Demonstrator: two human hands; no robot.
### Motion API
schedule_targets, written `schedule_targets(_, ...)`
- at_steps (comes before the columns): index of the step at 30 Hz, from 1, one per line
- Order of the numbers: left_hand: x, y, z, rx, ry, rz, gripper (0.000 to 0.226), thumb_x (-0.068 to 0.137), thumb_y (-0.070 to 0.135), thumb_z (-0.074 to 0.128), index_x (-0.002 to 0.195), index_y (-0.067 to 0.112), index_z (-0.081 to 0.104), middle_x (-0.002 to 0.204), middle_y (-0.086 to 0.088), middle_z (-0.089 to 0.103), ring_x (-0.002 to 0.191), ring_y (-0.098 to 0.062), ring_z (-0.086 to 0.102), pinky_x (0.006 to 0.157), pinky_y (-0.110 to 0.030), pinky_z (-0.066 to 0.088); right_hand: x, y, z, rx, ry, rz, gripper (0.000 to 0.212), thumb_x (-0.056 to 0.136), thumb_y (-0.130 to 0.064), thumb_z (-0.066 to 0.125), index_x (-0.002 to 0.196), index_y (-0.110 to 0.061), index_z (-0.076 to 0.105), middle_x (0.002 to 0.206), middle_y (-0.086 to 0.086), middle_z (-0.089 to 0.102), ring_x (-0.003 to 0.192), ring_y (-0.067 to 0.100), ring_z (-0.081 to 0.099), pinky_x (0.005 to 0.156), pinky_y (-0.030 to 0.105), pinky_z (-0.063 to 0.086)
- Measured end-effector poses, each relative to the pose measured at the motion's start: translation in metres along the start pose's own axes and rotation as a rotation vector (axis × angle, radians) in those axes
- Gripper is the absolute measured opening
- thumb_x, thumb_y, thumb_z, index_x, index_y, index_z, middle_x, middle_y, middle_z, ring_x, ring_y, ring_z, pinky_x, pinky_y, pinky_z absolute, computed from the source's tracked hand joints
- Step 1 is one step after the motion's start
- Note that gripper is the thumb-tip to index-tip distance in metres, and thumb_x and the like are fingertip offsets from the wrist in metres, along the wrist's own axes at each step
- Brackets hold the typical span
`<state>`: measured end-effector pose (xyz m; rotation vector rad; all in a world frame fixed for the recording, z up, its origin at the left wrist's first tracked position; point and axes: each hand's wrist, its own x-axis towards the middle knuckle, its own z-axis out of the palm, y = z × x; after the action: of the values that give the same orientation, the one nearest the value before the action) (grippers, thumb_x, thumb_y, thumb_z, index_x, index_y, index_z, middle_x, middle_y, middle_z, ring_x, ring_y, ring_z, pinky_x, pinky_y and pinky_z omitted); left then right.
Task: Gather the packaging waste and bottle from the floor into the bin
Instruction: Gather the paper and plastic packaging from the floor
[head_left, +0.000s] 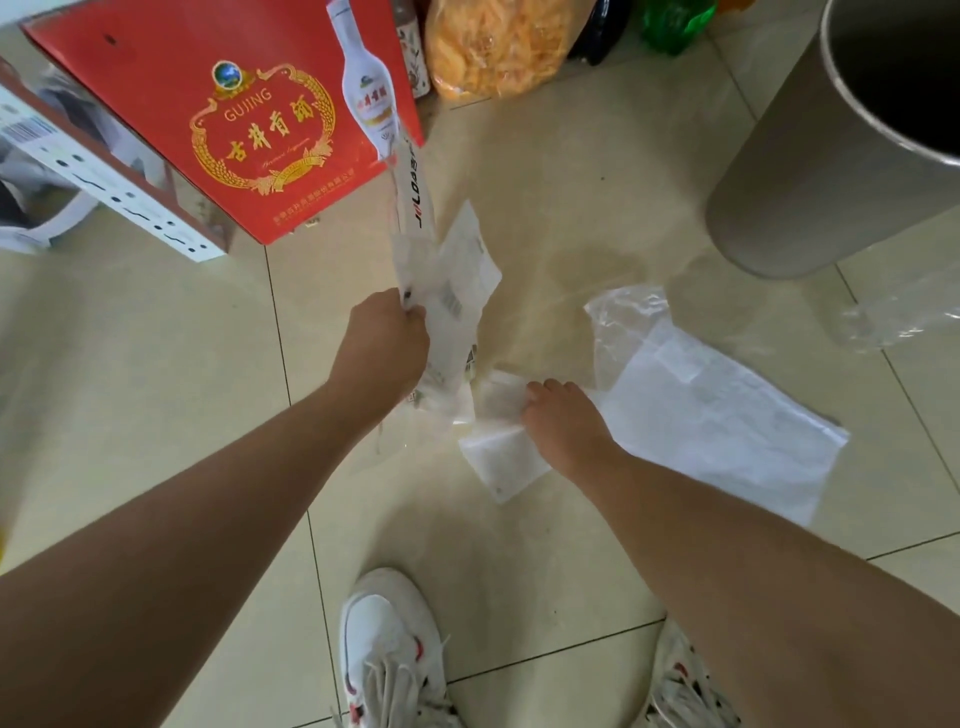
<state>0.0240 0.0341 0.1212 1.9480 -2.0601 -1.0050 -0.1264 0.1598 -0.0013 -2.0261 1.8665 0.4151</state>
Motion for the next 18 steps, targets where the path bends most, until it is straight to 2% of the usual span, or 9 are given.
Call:
schedule_targets(3,0.003,0.006,0.000,0.010,0.019,0.006,0.018,0.100,0.018,0.042,0.095,0.009,0.057,0.070,0.007,0.046,0.059,-0.009,0.046,0.049,-0.019,0.034,0.008,0.008,-0.006,0.112,0.048,0.076,0.025,0.088,-0.001,0.052,0.105,-0.009,0.067,0.108,0.008,0.064,0.099,0.026,0.061,0.085,0.035,0.047)
schedule_targets(6,0.007,0.014,-0.007,-0.002,0.059,0.023,0.017,0.101,0.016,0.041,0.092,0.011,0.054,0.071,0.005,0.048,0.060,-0.007,0.047,0.047,-0.019,0.034,0.015,0.021,-0.021,0.373,0.186,0.297,0.021,0.091,-0.009,0.050,0.107,-0.008,0.064,0.106,0.010,0.066,0.099,0.029,0.063,0.082,0.036,0.052)
schedule_targets(9,0.011,0.024,-0.011,-0.032,0.088,0.027,0.017,0.100,0.014,0.040,0.091,0.010,0.054,0.075,0.001,0.052,0.061,-0.008,0.049,0.048,-0.020,0.034,0.019,0.037,-0.053,0.579,0.347,0.455,0.006,0.090,-0.012,0.051,0.085,-0.012,0.053,0.086,0.011,0.063,0.079,0.029,0.060,0.063,0.032,0.042)
schedule_targets(12,0.010,0.039,-0.004,-0.051,0.083,0.016,0.019,0.100,0.015,0.040,0.089,0.009,0.054,0.072,0.004,0.050,0.060,-0.006,0.049,0.048,-0.019,0.034,0.023,0.042,-0.094,0.671,0.570,0.385,0.017,0.087,-0.007,0.051,0.074,-0.015,0.043,0.070,0.002,0.048,0.069,0.023,0.046,0.061,0.031,0.033)
schedule_targets(15,0.009,0.061,0.006,-0.111,0.071,0.013,0.021,0.099,0.016,0.040,0.088,0.007,0.056,0.076,-0.001,0.056,0.068,-0.018,0.057,0.054,-0.025,0.041,0.022,0.037,-0.126,0.666,0.765,0.228,0.026,0.082,0.002,0.050,0.068,-0.015,0.036,0.060,-0.007,0.032,0.063,0.022,0.037,0.061,0.032,0.032)
schedule_targets(16,0.009,0.070,0.010,-0.140,0.074,0.011,0.023,0.098,0.016,0.040,0.092,0.005,0.059,0.083,-0.005,0.060,0.075,-0.023,0.059,0.060,-0.027,0.043,0.022,0.034,-0.132,0.657,0.807,0.194,0.025,0.081,0.003,0.050,0.067,-0.014,0.038,0.058,-0.008,0.032,0.062,0.024,0.037,0.061,0.034,0.036)
schedule_targets(18,0.010,0.087,0.019,-0.186,0.069,0.000,0.028,0.098,0.016,0.041,0.102,-0.001,0.063,0.099,-0.014,0.066,0.089,-0.030,0.062,0.071,-0.031,0.044,0.022,0.029,-0.139,0.651,0.857,0.127,0.016,0.083,0.002,0.050,0.071,-0.008,0.052,0.061,-0.002,0.049,0.061,0.028,0.043,0.065,0.041,0.045)
